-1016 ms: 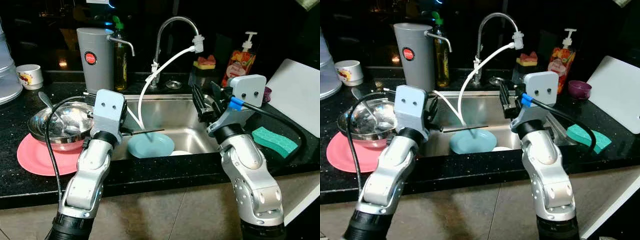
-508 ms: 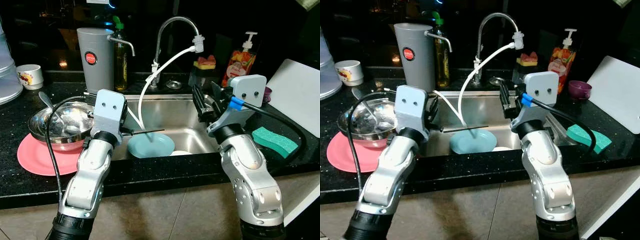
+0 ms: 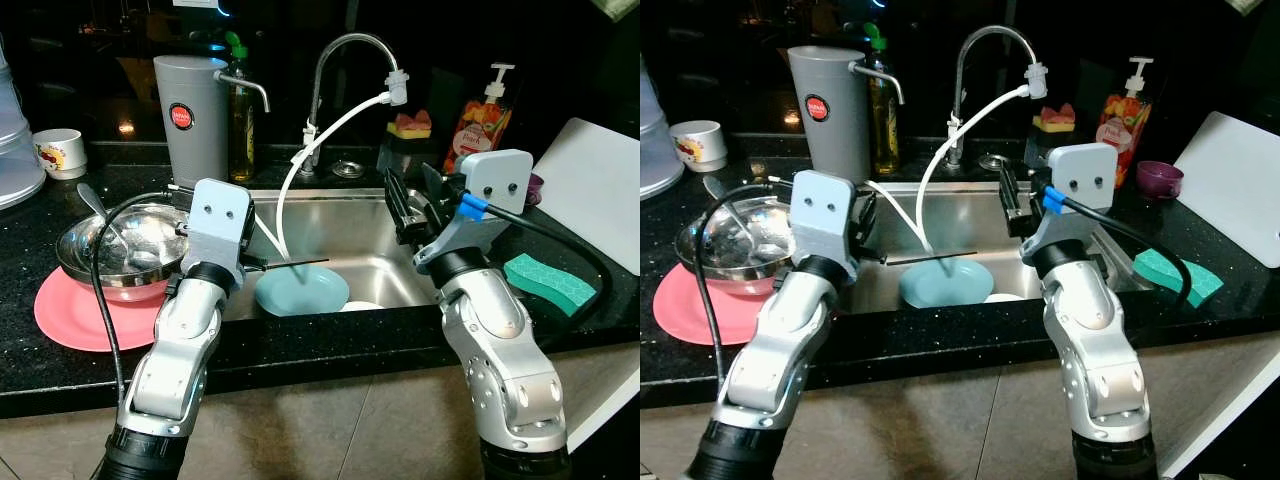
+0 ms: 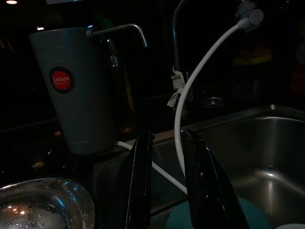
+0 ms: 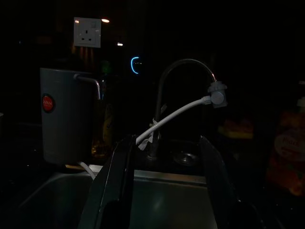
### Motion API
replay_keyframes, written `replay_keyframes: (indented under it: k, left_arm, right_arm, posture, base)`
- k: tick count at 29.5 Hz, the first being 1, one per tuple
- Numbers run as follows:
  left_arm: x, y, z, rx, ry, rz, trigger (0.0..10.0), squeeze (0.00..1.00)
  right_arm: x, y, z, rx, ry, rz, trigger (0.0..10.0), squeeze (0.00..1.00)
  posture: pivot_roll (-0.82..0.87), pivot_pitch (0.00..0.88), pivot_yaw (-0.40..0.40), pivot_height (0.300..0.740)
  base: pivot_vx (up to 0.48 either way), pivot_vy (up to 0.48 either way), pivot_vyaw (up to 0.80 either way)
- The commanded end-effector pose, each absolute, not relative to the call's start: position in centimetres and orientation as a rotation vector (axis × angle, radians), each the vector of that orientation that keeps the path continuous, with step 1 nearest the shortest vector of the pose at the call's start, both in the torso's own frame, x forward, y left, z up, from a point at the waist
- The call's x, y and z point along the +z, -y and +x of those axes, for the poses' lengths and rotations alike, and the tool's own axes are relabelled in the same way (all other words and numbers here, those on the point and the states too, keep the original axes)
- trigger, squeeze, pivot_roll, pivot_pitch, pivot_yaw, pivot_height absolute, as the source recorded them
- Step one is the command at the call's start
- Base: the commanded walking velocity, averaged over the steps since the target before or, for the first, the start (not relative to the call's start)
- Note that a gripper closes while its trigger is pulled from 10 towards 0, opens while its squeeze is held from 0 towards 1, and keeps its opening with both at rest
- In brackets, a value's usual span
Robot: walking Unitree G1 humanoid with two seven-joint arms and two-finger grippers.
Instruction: Kitchen organization
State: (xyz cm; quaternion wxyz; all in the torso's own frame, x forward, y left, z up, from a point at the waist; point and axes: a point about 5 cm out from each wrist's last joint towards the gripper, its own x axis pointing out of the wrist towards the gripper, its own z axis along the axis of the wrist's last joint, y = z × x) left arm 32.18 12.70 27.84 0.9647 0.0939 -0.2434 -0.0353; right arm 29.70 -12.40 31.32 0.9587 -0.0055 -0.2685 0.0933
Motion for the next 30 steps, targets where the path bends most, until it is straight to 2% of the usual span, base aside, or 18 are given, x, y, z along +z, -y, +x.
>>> replay_keyframes:
  k: [1, 23, 30]
  left_arm:
    - [27.9, -12.5, 32.2, -0.077, 0.497, 0.204, 10.0, 0.00]
    - [27.9, -12.6, 32.2, -0.074, 0.494, 0.205, 10.0, 0.00]
    - [26.5, -13.4, 32.9, -0.054, 0.365, 0.141, 10.0, 0.00]
  right_arm:
    - [31.4, 12.3, 29.7, 0.187, 0.554, -0.009, 10.0, 0.00]
    - [31.5, 12.3, 29.7, 0.188, 0.555, -0.016, 10.0, 0.00]
    - [31.5, 12.5, 29.7, 0.181, 0.557, -0.021, 10.0, 0.00]
  posture:
    - [0.05, 0.072, -0.091, 0.740]
    - [0.05, 0.071, -0.093, 0.740]
    - [0.05, 0.071, -0.093, 0.740]
  base:
    - [0.000, 0.000, 0.00]
    - [0.000, 0.000, 0.00]
    - [0.000, 0.000, 0.00]
